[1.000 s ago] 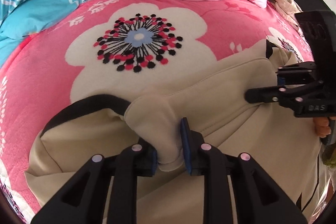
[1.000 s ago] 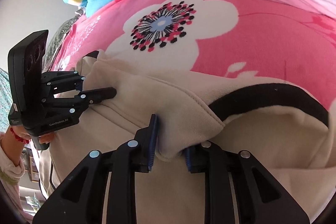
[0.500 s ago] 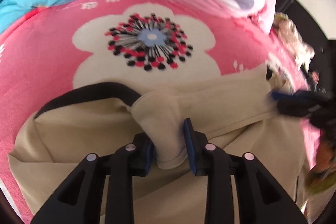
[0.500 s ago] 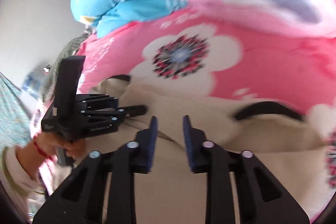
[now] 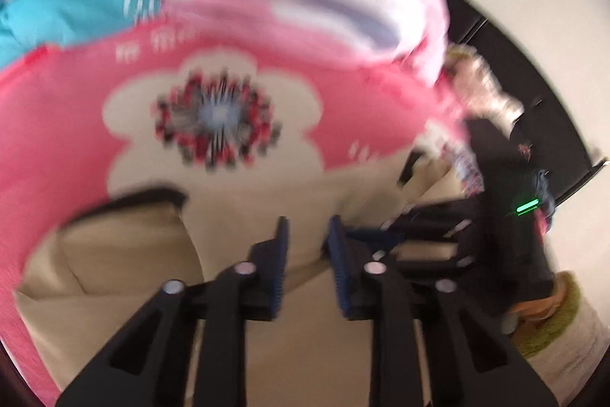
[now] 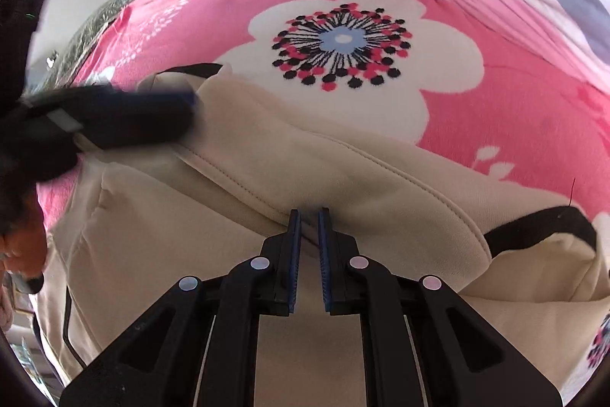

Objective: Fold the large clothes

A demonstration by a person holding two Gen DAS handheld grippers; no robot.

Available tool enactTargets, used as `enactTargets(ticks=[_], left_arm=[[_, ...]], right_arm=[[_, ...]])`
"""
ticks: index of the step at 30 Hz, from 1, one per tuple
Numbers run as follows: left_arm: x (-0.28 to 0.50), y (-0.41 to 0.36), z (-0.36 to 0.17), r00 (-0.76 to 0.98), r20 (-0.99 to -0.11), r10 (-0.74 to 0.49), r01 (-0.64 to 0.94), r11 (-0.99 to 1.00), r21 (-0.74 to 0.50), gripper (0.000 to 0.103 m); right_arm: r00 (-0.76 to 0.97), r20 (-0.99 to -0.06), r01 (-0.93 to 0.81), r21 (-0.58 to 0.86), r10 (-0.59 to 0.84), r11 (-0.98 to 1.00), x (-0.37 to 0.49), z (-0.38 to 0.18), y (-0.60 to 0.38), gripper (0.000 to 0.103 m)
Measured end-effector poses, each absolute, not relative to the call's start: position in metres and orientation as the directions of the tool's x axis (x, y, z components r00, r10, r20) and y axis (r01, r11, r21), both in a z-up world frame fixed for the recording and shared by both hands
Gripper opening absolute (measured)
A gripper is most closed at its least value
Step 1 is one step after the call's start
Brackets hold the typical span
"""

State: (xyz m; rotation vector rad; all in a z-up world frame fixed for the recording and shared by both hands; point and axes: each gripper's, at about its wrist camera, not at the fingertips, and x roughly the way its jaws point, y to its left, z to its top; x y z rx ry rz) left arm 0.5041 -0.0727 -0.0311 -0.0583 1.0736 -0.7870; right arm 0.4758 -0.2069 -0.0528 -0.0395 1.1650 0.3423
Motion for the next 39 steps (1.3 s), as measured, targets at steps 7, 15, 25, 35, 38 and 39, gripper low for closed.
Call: enactTargets(ticks=[7,15,25,35,38,39], left_arm=[[0.512,-0.054,-0.069,0.221,-0.810,-0.543,0.444,0.796,-0.413,0.002],[0.514,-0.058,-0.076,0.223,-0.817,-0.532,0.436,0.804,-0.405,0.002],[0.510,-0.050,-0.076,0.245,-0.787,-0.566,0.427,0.792,-0.436,0.002],[0.502,-0.064,-0.074,0.237,-0.804,-0.546,0.481,0.785,-0.391,0.002],[0.503,-0.060,-0.075,0.222,-0.799,-0.560,0.471,0.779,-0.415,0.002],[0.503,-0.060,-0.076,0.221,-0.798,-0.561,0.470,0.778,-0.417,0.002]], right_arm=[[0.357,-0.910,-0.302,0.103,0.213,0.948,0.474,-0.052,-0.222,0.003],[0.403,-0.825,-0.086,0.398,0.397,0.913,0.458,-0.018,-0.304,0.062],[0.280,-0.887,-0.107,0.350,0.366,0.931,0.472,-0.047,-0.285,0.013],[0.387,-0.905,-0.268,0.069,0.173,0.961,0.465,-0.057,-0.278,0.016],[0.369,-0.905,-0.231,0.130,0.210,0.964,0.451,-0.052,-0.292,0.018],[0.363,-0.910,-0.212,0.128,0.199,0.969,0.447,-0.048,-0.297,0.023]])
